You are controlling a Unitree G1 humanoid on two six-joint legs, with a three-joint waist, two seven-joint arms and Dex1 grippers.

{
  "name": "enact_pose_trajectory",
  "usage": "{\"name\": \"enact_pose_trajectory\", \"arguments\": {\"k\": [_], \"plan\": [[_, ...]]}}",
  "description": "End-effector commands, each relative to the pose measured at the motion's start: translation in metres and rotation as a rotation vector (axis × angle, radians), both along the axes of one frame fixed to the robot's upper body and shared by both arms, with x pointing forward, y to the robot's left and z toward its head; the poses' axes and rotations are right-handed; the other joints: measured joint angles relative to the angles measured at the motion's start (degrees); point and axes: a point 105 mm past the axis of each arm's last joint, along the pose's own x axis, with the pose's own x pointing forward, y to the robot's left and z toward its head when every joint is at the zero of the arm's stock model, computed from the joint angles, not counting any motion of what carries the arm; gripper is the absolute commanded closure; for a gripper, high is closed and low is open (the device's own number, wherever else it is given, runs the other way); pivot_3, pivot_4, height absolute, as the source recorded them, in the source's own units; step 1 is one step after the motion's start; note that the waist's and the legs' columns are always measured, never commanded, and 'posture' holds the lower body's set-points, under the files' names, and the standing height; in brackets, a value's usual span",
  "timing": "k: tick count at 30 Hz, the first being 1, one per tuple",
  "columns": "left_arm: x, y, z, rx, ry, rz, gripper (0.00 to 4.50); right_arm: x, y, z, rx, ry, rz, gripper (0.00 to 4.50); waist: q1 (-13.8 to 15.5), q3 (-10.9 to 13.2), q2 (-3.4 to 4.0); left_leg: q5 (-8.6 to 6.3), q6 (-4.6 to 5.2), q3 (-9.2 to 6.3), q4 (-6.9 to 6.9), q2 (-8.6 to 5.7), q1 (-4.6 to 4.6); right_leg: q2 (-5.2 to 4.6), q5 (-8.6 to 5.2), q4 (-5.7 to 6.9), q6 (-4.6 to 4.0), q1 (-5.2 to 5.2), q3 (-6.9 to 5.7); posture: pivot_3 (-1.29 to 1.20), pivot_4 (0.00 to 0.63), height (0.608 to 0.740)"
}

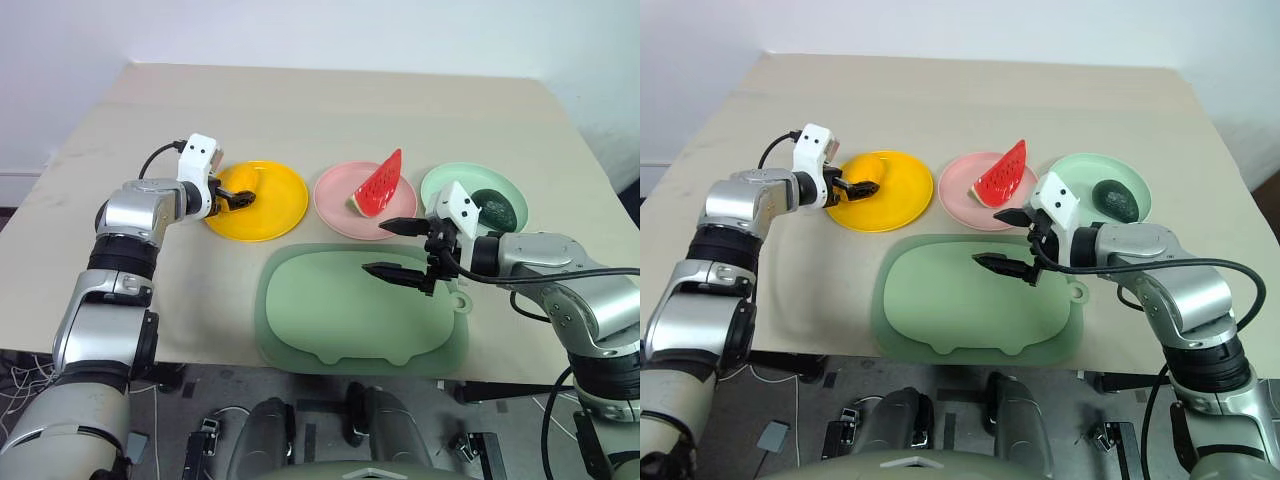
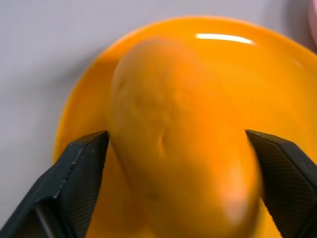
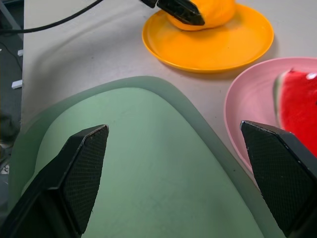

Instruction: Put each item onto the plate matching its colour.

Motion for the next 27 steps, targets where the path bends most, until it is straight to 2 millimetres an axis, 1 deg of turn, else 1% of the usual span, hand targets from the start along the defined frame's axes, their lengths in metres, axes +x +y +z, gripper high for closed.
{"name": "enact_pose_trajectory", "arguments": {"k": [1, 3, 4, 5, 7, 9, 11, 12, 13, 14, 16, 18, 21, 24, 27], "plan": [[-0.012, 0.007, 0.042, -0.089, -0.11, 0.003, 0.02, -0.003, -0.005, 0.011, -0.004, -0.04, -0.002, 0.0, -0.1, 0.0, 0.0, 0.0, 0.0, 0.0, 0.0, 0.02, 0.0, 0.0, 0.0, 0.0, 0.0, 0.0, 0.01, 0.0, 0.15, 0.74], [-0.02, 0.011, 0.049, -0.088, -0.141, 0.021, 0.02, -0.002, -0.01, 0.01, -0.011, -0.035, -0.012, 0.0, -0.1, 0.0, 0.0, 0.01, -0.02, -0.05, 0.01, 0.03, 0.01, -0.01, 0.0, 0.02, 0.0, -0.01, 0.01, 0.0, 0.15, 0.74], [-0.029, 0.017, 0.054, -0.084, -0.172, 0.031, 0.02, 0.0, -0.013, 0.009, -0.019, -0.033, -0.024, 0.0, -0.1, 0.0, 0.0, 0.01, -0.02, -0.06, 0.01, 0.03, 0.02, -0.01, 0.0, 0.01, 0.0, 0.0, 0.01, 0.0, 0.15, 0.74], [-0.04, 0.025, 0.057, -0.054, -0.223, 0.043, 0.02, 0.003, -0.017, 0.007, -0.03, -0.032, -0.046, 0.0, -0.3, 0.0, 0.0, 0.01, -0.01, -0.09, 0.0, 0.05, 0.06, -0.03, 0.0, 0.01, 0.0, 0.0, 0.04, 0.0, 0.15, 0.74], [-0.061, 0.034, 0.061, -0.006, -0.298, 0.049, 0.02, 0.01, -0.026, 0.003, -0.06, -0.027, -0.095, 0.0, -0.6, 0.0, 0.0, 0.01, -0.03, -0.09, -0.01, 0.07, 0.1, -0.05, 0.0, 0.02, 0.0, 0.0, 0.1, 0.0, 0.15, 0.74], [-0.083, 0.033, 0.063, -0.074, -0.341, 0.023, 0.02, 0.017, -0.04, -0.001, -0.101, -0.036, -0.144, 0.0, -0.4, 0.0, 0.0, 0.04, -0.07, -0.08, -0.03, 0.07, 0.12, -0.09, 0.0, 0.04, 0.0, 0.0, 0.14, 0.0, 0.15, 0.74], [-0.111, 0.036, 0.056, -0.102, -0.362, -0.004, 0.02, 0.019, -0.052, 0.003, -0.085, -0.037, -0.164, 0.0, -0.2, 0.0, 0.0, 0.01, -0.03, -0.07, 0.05, 0.07, 0.1, -0.1, 0.0, 0.04, 0.0, 0.01, 0.13, 0.0, 0.15, 0.74], [-0.124, 0.041, 0.046, -0.061, -0.354, -0.003, 0.02, 0.019, -0.058, 0.007, -0.065, -0.041, -0.17, 0.0, -0.2, 0.0, 0.0, 0.0, -0.01, -0.07, 0.05, 0.08, 0.1, -0.1, 0.0, 0.02, 0.0, 0.0, 0.14, 0.0, 0.15, 0.74], [-0.134, 0.043, 0.037, -0.032, -0.335, -0.002, 0.02, 0.019, -0.064, 0.01, -0.053, -0.044, -0.176, 0.0, -0.1, 0.0, 0.02, 0.0, -0.02, -0.07, 0.04, 0.08, 0.11, -0.09, 0.0, 0.02, 0.0, 0.01, 0.14, 0.0, 0.15, 0.74], [-0.14, 0.044, 0.032, -0.015, -0.323, -0.002, 0.02, 0.019, -0.068, 0.011, -0.049, -0.047, -0.18, 0.0, 0.0, 0.0, 0.02, 0.0, -0.02, -0.06, 0.04, 0.07, 0.16, -0.1, -0.01, 0.04, 0.0, 0.02, 0.16, 0.0, 0.15, 0.74], [-0.159, 0.045, 0.019, -0.05, -0.307, 0.004, 0.02, 0.014, -0.085, 0.001, -0.074, -0.039, -0.205, 0.0, 0.4, 0.0, -0.02, -0.05, 0.08, -0.09, 0.04, 0.06, 0.13, -0.07, -0.01, 0.01, -0.02, 0.04, 0.11, 0.0, 0.15, 0.74], [-0.168, 0.043, 0.007, -0.051, -0.282, 0.011, 0.02, 0.003, -0.097, -0.003, -0.075, -0.021, -0.204, 0.0, 1.1, 0.0, -0.05, -0.05, 0.08, -0.12, 0.04, 0.06, 0.13, -0.08, -0.03, -0.02, -0.03, 0.12, 0.0, 0.0, 0.15, 0.74], [-0.173, 0.033, -0.004, -0.016, -0.261, -0.023, 0.02, -0.007, -0.107, 0.0, -0.048, 0.006, -0.203, 0.0, 1.5, 0.0, -0.03, -0.07, 0.11, -0.13, 0.05, 0.06, 0.14, -0.07, -0.04, -0.06, -0.04, 0.1, 0.05, 0.0, 0.15, 0.74], [-0.172, 0.023, -0.008, -0.038, -0.263, -0.055, 0.02, -0.007, -0.116, 0.003, -0.048, 0.0, -0.24, 0.0, 1.5, 0.0, -0.02, -0.06, 0.11, -0.12, 0.05, 0.06, 0.21, -0.04, -0.09, -0.05, -0.11, 0.12, 0.14, 0.0, 0.15, 0.74], [-0.165, 0.012, -0.009, -0.059, -0.274, -0.083, 0.02, -0.008, -0.114, 0.004, -0.046, 0.001, -0.232, 0.0, 1.5, 0.0, -0.02, -0.07, 0.11, -0.11, 0.04, 0.06, 0.22, 0.02, -0.08, -0.04, -0.09, 0.11, 0.17, 0.0, 0.15, 0.74]]}}
